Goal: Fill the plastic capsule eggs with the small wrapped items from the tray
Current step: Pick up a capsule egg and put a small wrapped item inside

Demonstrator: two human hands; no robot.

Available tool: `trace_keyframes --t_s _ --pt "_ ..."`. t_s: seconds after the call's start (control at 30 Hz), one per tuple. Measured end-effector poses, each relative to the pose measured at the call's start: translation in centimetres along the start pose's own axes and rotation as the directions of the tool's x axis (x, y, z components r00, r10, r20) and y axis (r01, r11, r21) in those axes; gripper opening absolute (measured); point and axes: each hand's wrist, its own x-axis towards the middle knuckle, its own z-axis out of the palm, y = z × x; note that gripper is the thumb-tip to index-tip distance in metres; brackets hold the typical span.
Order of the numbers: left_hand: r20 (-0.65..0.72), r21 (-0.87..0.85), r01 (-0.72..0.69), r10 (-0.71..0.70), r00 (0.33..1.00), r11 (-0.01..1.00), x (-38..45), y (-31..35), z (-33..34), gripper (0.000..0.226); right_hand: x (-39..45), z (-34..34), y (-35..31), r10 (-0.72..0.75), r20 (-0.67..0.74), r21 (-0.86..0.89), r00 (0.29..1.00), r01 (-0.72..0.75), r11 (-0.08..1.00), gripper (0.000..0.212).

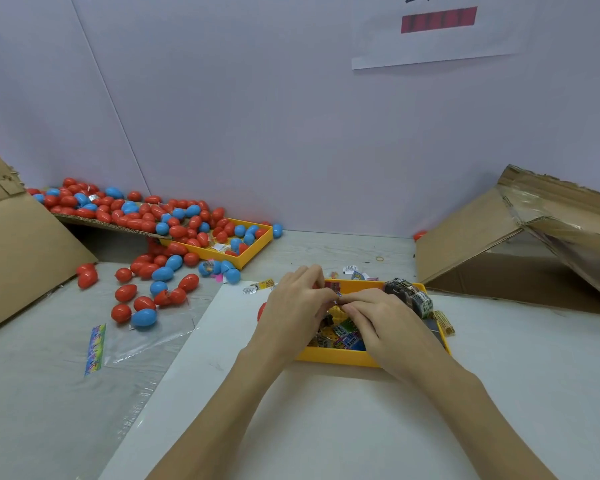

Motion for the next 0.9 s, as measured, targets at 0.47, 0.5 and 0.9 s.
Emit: trace_keyframes --t_s 0.47,0.5,0.9 --pt "-0.01 -0.007 0.002 -0.002 1.0 1.0 0.14 0.2 -0.29 0.013 -0.23 -0.61 -0.3 -0.01 -0.128 0.13 0.992 0.027 0.991 0.032" --pt "-0.02 -0.018 0.009 -0.009 1.0 1.0 0.15 0.2 -0.32 0.014 -0.22 -0.64 -0.35 0.004 -0.162 0.143 0.987 0.019 0.989 0.031" --pt "-0.08 -0.507 0.13 -0.196 0.977 0.852 0.2 0.56 -0.58 0.006 0.1 -0.99 -0.71 0.388 -0.197 0.728 0.9 -0.131 0.673 0.017"
